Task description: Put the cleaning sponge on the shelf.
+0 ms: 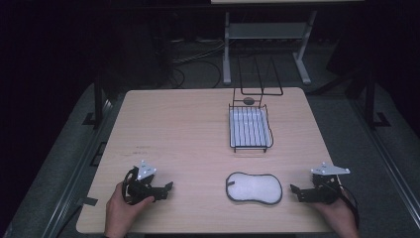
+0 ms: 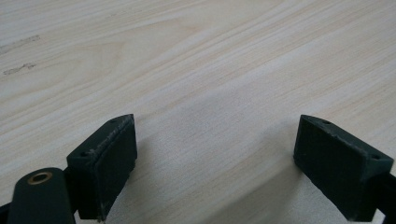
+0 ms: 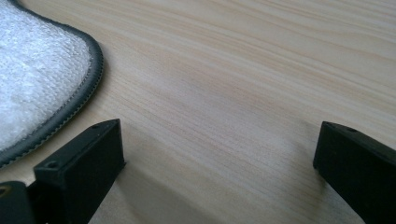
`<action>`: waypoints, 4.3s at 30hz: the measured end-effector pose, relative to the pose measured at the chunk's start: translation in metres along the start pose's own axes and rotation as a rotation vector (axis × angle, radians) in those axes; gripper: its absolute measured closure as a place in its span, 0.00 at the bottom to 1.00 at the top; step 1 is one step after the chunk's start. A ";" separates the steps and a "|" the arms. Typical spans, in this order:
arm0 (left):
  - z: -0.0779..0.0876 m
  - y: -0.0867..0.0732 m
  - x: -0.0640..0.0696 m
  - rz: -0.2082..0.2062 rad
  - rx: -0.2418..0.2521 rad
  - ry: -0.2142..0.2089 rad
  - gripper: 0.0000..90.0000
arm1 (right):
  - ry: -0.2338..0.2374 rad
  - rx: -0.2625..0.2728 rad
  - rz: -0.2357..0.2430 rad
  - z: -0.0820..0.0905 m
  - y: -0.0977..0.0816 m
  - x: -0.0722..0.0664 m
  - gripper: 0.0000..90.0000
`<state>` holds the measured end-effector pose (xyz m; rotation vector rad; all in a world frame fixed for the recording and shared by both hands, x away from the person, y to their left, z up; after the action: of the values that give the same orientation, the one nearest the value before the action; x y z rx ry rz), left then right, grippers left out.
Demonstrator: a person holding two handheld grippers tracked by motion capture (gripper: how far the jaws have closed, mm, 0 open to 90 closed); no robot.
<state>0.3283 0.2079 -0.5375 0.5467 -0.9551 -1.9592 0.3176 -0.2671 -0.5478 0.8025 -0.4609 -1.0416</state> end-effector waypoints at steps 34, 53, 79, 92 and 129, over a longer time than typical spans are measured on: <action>0.000 0.000 0.000 -0.001 0.000 -0.001 0.14 | 0.322 0.049 0.029 0.032 0.032 -0.060 1.00; 0.000 0.000 0.000 -0.001 -0.001 0.000 0.14 | 0.421 -0.011 0.109 0.023 0.029 -0.104 1.00; 0.000 0.000 0.000 0.000 0.001 0.000 0.14 | 0.394 -0.057 0.133 0.000 0.032 -0.103 1.00; 0.000 0.000 0.000 -0.001 0.000 0.000 0.14 | 0.369 -0.049 0.131 -0.015 0.044 -0.098 1.00; 0.000 0.000 0.000 0.000 0.000 0.000 0.14 | 0.404 -0.045 0.161 -0.021 0.049 -0.115 1.00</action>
<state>0.3283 0.2079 -0.5375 0.5468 -0.9556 -1.9591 0.3083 -0.1434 -0.5203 0.8944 -0.1525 -0.7144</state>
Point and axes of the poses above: each handheld gripper's, and its own axes: z roughly backward along the jaws, y roughly out of its top, x roughly to its right, the point moved 9 cm from there along -z, roughly forward along the jaws, and after that the axes turned 6 degrees about x, right-handed, at the moved point
